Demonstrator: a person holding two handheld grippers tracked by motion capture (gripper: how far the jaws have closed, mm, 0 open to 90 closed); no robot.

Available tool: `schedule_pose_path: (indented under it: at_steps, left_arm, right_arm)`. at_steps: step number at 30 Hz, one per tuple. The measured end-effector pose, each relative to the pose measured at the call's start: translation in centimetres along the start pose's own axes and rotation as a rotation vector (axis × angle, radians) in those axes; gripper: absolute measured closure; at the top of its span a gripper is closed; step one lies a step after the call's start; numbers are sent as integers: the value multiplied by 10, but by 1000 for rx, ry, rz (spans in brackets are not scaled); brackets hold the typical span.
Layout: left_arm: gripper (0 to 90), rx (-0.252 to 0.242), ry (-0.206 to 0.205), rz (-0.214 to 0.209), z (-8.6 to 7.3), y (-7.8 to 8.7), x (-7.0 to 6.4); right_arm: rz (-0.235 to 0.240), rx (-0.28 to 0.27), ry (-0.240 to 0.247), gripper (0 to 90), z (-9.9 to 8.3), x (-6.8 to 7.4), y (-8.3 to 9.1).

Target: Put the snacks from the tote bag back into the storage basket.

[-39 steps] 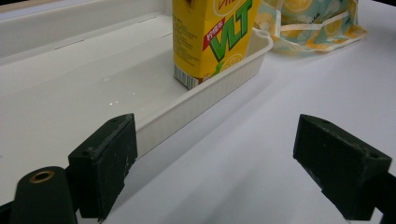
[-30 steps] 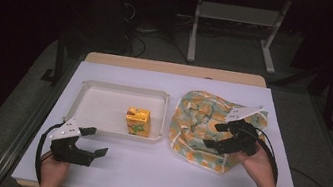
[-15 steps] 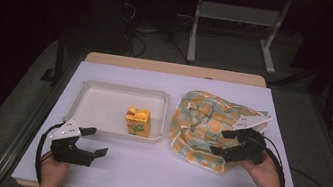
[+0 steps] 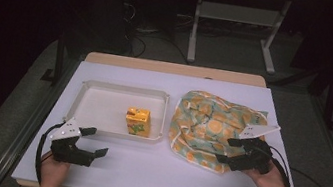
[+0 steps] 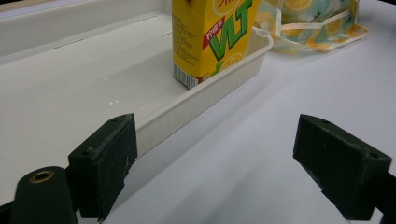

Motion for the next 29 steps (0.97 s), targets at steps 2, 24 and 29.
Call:
schedule_pose_path:
  at_steps: [2, 24, 29]
  left_arm:
    - [135, 0, 2, 0, 0, 0, 0]
    - [134, 11, -4, -15, 0, -4, -3]
    - [134, 11, -11, -18, 1, -5, -4]
  right_arm:
    - [-1, -4, -2, 255, -4, 0, 2]
    - [-21, -61, -29, 268, -43, 14, 6]
    - [-26, -88, -24, 260, -44, 17, 8]
Point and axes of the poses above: each handheld gripper's, and its own axes: y roughly backward along the jaws, z roughly out of its top, x roughly to its left, the point moved 6 cm from there along -y, roughly forward along the jaws, and after that the axes turned 9 degrees about z, right-handed, at the moved point
